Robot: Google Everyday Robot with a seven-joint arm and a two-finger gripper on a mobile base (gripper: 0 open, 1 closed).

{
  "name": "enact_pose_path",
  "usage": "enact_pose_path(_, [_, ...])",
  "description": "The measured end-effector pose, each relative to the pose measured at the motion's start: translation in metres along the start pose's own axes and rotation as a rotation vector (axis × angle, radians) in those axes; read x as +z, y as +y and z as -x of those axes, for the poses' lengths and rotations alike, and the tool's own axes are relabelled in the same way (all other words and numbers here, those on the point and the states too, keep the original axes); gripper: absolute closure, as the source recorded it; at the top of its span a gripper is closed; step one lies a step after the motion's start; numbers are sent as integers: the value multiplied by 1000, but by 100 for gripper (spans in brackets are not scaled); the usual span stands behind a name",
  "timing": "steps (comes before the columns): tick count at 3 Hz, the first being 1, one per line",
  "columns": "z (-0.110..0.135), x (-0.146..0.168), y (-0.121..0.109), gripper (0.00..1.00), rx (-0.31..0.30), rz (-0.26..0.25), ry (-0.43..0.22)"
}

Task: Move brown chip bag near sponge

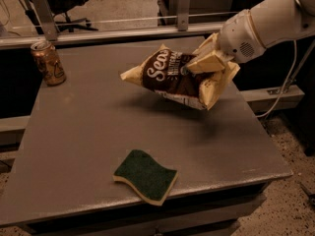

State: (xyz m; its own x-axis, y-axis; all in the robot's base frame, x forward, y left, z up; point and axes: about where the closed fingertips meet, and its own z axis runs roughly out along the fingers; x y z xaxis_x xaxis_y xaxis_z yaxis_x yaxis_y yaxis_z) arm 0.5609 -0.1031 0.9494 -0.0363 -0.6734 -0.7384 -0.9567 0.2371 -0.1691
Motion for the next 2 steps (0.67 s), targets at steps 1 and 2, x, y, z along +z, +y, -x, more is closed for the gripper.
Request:
enact_pose_path(1, [24, 9, 55, 100, -13, 127, -83])
enact_pose_path(2, [39, 22, 100, 100, -38, 228, -149])
